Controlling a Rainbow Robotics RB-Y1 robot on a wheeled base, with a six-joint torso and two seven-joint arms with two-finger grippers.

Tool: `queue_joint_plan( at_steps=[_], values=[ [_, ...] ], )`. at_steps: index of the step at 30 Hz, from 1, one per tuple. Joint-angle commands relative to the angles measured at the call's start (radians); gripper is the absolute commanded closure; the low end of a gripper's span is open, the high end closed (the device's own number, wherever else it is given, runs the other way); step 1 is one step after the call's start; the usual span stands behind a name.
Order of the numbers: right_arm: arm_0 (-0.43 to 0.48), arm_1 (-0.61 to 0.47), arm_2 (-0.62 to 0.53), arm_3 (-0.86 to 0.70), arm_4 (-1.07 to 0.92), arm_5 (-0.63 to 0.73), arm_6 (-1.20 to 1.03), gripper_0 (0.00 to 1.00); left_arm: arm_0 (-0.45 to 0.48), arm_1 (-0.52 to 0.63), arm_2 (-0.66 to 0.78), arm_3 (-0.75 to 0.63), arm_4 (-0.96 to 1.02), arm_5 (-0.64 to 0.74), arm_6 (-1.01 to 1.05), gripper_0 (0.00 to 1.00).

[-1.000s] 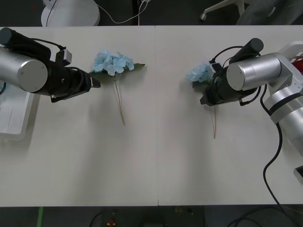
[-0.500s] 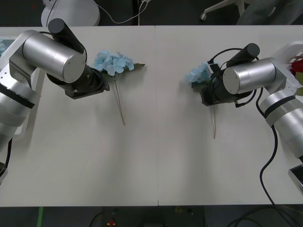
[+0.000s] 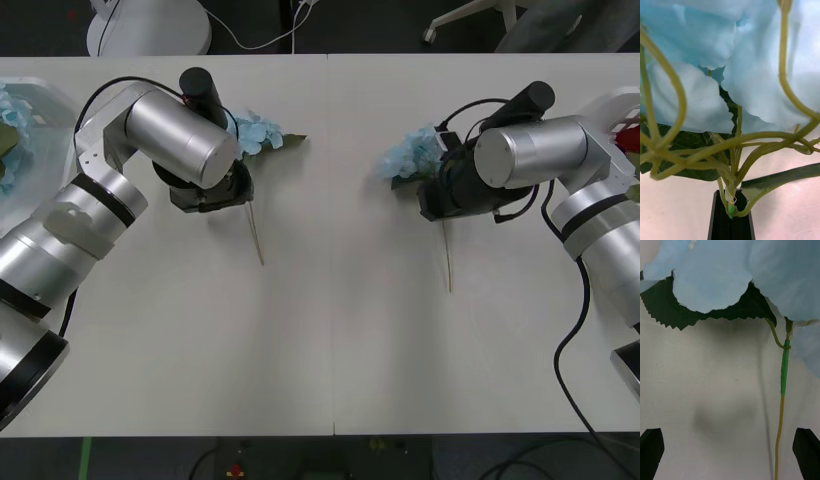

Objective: Put the red flowers into the right box and the blue flowers into the left box

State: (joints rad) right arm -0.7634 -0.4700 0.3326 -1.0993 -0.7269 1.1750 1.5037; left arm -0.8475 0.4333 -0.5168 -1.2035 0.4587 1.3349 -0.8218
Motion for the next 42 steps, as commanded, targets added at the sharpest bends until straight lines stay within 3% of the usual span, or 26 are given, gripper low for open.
queue_joint_plan(
  at_steps=[1,12,19,21,23,25,37,42],
  values=[
    [-0.067,-0.065,-0.024,-0.04,-0.077,0.026,0.043,1.0,-0.053,-0.013,-0.063,0.007,-0.022,-0.03,0.015,0.0],
    [-0.067,-0.168,-0.119,-0.09,-0.477,0.074,0.271,1.0,-0.081,-0.074,-0.114,0.134,-0.071,-0.141,0.009,0.0],
    [-0.068,-0.193,-0.118,-0.143,-0.773,0.021,0.406,1.0,-0.079,-0.085,-0.138,0.148,-0.107,-0.154,0.003,0.0],
    [-0.07,-0.185,-0.11,-0.154,-0.841,0.003,0.443,1.0,-0.079,-0.085,-0.152,0.15,-0.114,-0.155,0.003,0.18],
    [-0.073,-0.171,-0.104,-0.172,-0.899,-0.017,0.492,1.0,-0.079,-0.085,-0.166,0.153,-0.121,-0.155,0.003,0.71],
    [-0.082,-0.162,-0.104,-0.183,-0.924,-0.028,0.526,1.0,-0.079,-0.085,-0.167,0.156,-0.123,-0.157,0.003,1.0],
    [-0.163,-0.093,-0.104,-0.197,-0.936,-0.064,0.717,1.0,-0.079,-0.061,-0.166,0.133,-0.138,-0.146,0.006,1.0],
    [-0.182,-0.042,-0.101,-0.197,-0.977,-0.109,0.75,1.0,-0.079,0.005,-0.163,-0.002,-0.141,-0.02,-0.002,1.0]
  ],
)
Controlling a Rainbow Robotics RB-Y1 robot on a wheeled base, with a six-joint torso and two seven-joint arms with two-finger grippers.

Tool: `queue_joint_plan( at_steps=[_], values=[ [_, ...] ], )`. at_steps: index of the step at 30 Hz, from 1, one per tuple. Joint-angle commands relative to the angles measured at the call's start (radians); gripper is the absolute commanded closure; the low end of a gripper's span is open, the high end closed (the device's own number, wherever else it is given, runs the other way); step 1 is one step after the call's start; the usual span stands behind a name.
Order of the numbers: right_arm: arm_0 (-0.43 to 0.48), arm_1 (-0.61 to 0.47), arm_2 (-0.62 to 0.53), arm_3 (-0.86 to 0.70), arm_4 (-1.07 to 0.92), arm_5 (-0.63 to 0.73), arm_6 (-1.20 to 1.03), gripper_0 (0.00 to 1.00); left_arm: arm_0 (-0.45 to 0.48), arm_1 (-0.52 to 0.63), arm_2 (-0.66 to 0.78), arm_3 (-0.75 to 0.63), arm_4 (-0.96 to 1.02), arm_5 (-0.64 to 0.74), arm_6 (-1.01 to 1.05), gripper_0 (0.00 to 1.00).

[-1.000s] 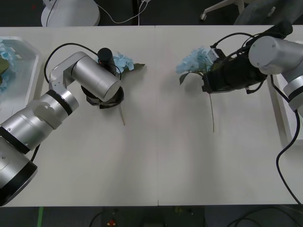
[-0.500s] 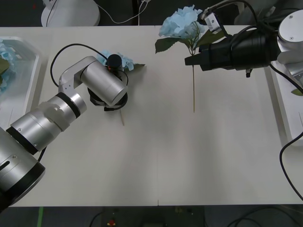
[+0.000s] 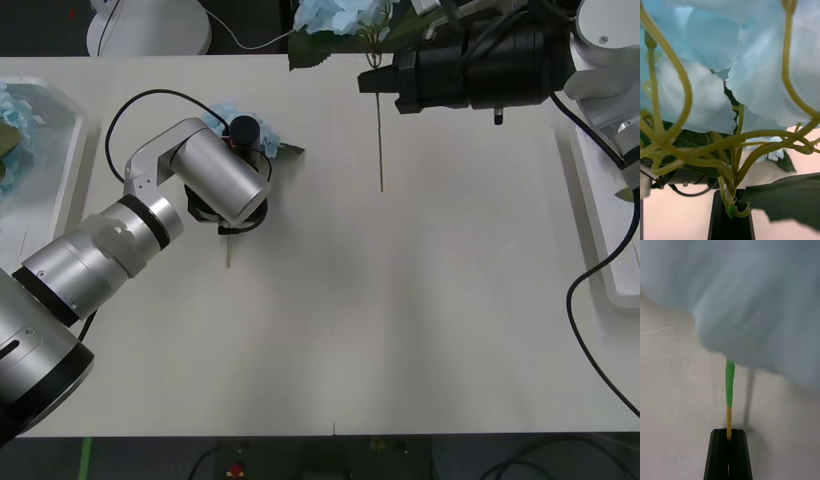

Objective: Put the red flowers into the right box and the blue flowers into the left box

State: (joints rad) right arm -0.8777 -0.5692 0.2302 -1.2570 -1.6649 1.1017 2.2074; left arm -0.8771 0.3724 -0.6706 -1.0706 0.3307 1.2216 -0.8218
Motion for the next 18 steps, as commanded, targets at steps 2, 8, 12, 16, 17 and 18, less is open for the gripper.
queue_joint_plan(
  at_steps=[2,8,12,16,17,18],
  values=[
    [-0.078,0.066,0.012,-0.039,-0.058,-0.051,0.043,1.0,-0.048,0.082,-0.001,-0.195,-0.012,0.139,-0.003,1.0],
    [-0.096,0.097,0.052,-0.041,-0.079,-0.103,0.044,1.0,-0.002,0.165,0.114,-0.419,-0.004,0.314,-0.082,1.0],
    [-0.098,0.115,0.058,-0.039,-0.079,-0.118,0.04,1.0,0.098,0.234,0.292,-0.595,-0.001,0.429,-0.209,1.0],
    [-0.098,0.123,0.063,-0.039,-0.081,-0.118,0.032,1.0,0.213,0.309,0.51,-0.746,0.031,0.523,-0.395,1.0],
    [-0.098,0.124,0.063,-0.039,-0.081,-0.118,0.031,1.0,0.231,0.323,0.551,-0.766,0.044,0.535,-0.441,1.0],
    [-0.098,0.126,0.063,-0.039,-0.081,-0.118,0.031,1.0,0.259,0.341,0.618,-0.784,0.064,0.549,-0.507,1.0]
  ],
)
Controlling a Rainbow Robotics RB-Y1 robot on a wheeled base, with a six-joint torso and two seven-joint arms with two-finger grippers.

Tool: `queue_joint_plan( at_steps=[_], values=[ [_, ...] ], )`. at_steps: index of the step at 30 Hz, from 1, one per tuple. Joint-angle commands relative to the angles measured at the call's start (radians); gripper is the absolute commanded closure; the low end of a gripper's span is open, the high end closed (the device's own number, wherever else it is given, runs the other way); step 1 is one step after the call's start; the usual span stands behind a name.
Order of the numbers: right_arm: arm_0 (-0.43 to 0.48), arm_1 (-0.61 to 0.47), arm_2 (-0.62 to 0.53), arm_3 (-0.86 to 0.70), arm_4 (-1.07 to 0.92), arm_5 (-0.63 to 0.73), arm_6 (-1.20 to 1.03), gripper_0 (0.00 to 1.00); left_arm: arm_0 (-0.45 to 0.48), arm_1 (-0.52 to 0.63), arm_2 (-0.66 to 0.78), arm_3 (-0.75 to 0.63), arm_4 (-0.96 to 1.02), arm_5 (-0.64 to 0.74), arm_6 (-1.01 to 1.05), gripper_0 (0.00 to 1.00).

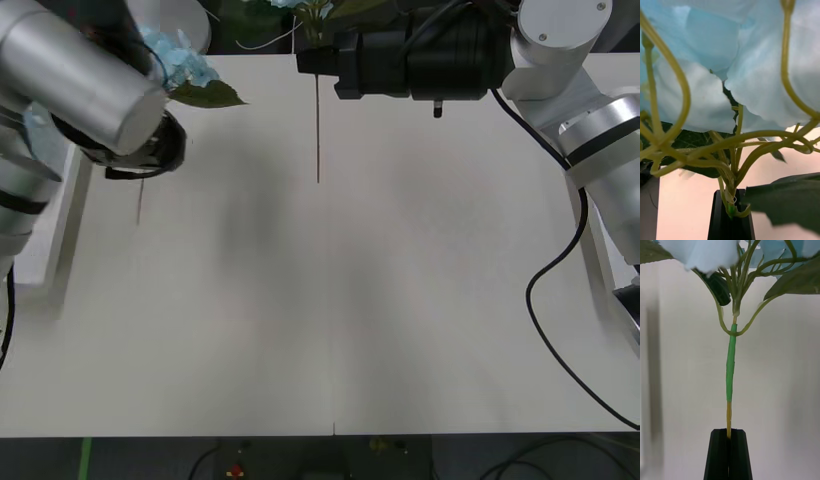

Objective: Put the red flowers into the right box and the blue flowers into the left box

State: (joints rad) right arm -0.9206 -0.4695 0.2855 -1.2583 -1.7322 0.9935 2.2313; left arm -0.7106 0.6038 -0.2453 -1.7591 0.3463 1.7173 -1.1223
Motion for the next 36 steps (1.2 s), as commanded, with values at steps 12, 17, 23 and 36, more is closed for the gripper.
queue_joint_plan(
  at_steps=[12,17,23,36],
  values=[
    [-0.055,0.049,0.007,-0.038,-0.021,-0.015,-0.005,1.0,0.201,0.223,0.689,0.058,0.261,0.004,-0.738,1.0],
    [-0.055,0.065,0.007,-0.038,-0.021,-0.016,-0.009,1.0,0.201,0.249,0.702,0.204,0.359,-0.147,-0.884,1.0],
    [-0.053,0.075,0.007,-0.038,-0.021,-0.021,-0.013,1.0,0.2,0.249,0.672,0.346,0.376,-0.341,-1.031,1.0],
    [-0.055,0.086,0.007,-0.038,-0.02,-0.03,-0.021,1.0,0.2,0.283,0.621,0.374,0.091,-0.329,-1.159,1.0]
  ],
)
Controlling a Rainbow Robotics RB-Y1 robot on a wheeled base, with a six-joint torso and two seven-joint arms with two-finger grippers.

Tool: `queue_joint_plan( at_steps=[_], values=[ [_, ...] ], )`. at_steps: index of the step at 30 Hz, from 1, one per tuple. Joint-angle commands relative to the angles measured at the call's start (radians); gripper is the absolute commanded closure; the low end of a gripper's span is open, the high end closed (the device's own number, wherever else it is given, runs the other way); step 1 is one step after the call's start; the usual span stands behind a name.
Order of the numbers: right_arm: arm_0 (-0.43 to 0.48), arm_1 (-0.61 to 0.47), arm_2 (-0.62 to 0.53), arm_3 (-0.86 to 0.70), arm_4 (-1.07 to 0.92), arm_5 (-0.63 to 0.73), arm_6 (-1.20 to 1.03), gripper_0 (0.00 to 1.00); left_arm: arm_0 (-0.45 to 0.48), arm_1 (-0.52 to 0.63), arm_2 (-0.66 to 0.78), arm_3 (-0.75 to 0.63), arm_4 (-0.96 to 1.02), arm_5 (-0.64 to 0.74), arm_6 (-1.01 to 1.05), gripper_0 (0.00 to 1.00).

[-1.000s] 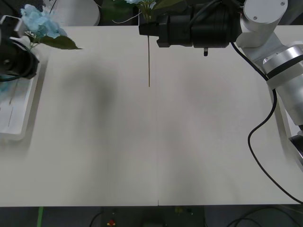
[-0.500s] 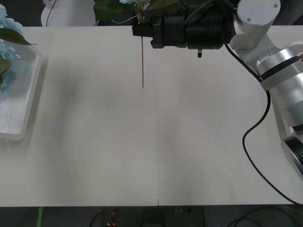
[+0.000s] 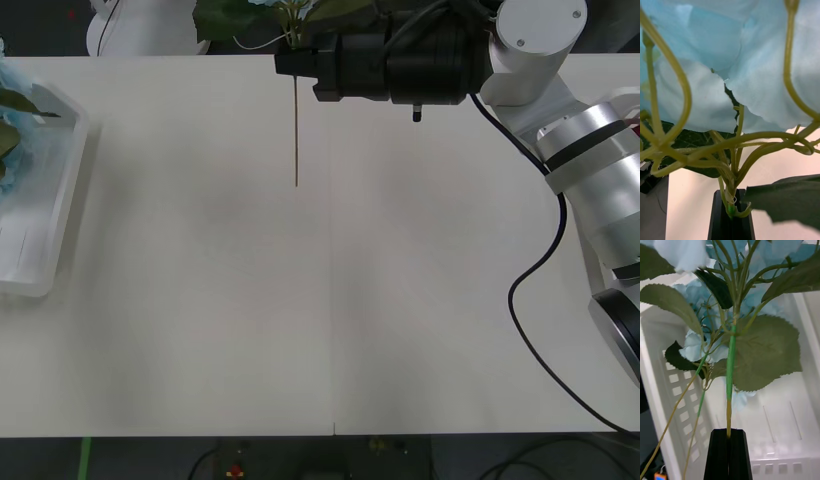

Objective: Put the red flowers into the right box and the blue flowers into the left box

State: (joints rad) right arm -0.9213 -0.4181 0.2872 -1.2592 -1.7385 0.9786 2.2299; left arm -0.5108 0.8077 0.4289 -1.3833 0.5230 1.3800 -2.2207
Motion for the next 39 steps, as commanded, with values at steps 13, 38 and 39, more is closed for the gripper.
queue_joint_plan(
  at_steps=[13,38,39],
  values=[
    [-0.054,0.036,0.036,-0.037,-0.013,-0.052,-0.019,1.0,0.0,0.091,-0.139,0.325,-0.193,-0.197,-0.034,1.0],
    [-0.053,0.047,0.058,-0.037,-0.015,-0.09,-0.015,1.0,0.002,0.139,-0.022,0.058,0.153,0.182,-0.093,0.0],
    [-0.053,0.047,0.058,-0.037,-0.013,-0.092,-0.015,1.0,0.0,0.137,-0.009,0.029,0.181,0.225,-0.097,0.0]
  ],
)
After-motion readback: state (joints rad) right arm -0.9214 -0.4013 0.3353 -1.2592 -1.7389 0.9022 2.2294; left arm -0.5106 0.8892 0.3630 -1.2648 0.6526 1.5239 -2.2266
